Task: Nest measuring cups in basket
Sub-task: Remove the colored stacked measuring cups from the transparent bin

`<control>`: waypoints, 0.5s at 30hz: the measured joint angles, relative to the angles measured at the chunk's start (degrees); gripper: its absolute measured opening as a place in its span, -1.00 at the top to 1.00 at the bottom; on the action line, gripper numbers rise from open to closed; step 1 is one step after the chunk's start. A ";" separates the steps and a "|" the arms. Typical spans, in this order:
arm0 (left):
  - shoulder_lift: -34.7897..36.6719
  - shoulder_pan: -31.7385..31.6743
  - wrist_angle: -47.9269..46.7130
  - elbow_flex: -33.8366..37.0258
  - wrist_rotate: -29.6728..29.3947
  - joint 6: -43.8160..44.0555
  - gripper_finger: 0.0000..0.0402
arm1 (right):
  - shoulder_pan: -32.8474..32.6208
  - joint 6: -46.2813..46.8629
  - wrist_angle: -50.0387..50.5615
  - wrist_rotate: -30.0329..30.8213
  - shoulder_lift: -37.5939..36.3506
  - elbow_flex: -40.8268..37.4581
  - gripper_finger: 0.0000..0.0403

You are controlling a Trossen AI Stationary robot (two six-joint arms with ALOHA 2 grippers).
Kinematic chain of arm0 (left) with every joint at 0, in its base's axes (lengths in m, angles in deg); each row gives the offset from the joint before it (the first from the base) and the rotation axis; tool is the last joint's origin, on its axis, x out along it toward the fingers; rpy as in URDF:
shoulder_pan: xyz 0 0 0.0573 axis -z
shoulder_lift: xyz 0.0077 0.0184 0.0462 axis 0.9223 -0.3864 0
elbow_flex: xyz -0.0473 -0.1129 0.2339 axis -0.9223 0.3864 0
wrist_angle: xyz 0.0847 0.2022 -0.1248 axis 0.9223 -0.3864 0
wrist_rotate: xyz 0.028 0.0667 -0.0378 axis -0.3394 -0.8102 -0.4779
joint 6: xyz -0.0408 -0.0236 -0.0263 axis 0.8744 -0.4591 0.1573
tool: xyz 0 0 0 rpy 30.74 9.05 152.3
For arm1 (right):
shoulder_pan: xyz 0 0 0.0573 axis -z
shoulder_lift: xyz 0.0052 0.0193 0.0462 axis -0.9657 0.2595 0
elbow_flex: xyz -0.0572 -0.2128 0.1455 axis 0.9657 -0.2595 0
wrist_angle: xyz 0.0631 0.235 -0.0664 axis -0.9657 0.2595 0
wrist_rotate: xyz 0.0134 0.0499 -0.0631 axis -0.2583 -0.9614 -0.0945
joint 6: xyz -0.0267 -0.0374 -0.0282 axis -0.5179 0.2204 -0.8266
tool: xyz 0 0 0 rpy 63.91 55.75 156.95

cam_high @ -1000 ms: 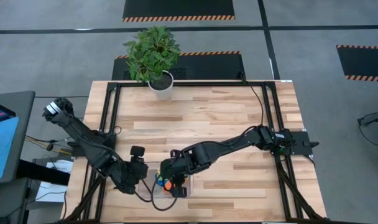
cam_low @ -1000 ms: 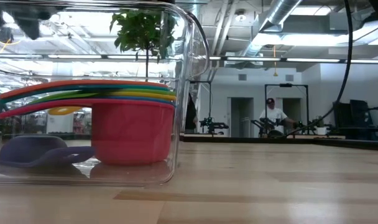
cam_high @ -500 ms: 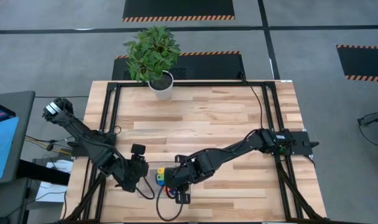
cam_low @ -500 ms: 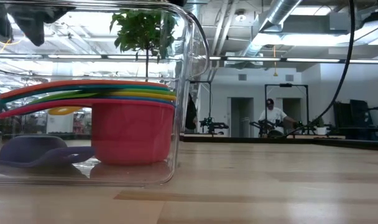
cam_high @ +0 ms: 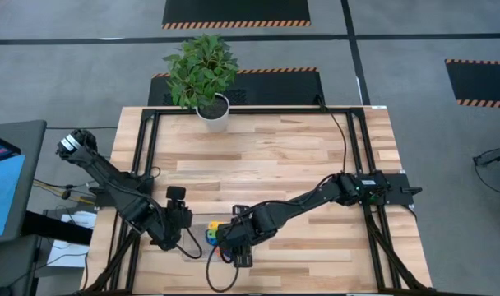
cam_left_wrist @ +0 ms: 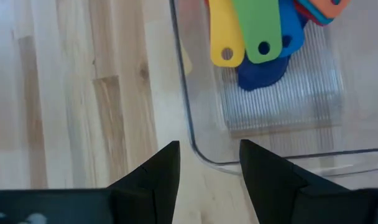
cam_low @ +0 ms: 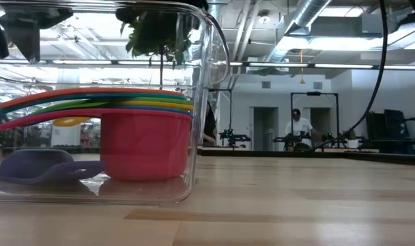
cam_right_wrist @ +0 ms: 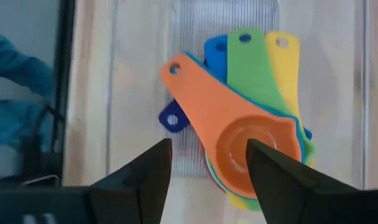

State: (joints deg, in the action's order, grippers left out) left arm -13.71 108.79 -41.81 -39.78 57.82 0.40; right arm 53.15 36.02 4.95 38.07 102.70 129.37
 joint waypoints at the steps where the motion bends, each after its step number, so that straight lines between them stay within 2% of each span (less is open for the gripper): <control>1: 0.00 0.00 0.04 0.00 -0.06 -0.02 0.23 | -0.06 -0.06 0.35 0.16 0.11 -0.04 -0.16; 15: 0.02 -0.04 0.25 0.00 -0.65 0.34 0.23 | -0.09 0.09 0.77 -2.82 4.51 0.07 -0.16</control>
State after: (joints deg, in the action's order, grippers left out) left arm -13.69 108.74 -41.56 -39.78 57.16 0.74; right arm 53.06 36.10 5.72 35.25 107.21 129.44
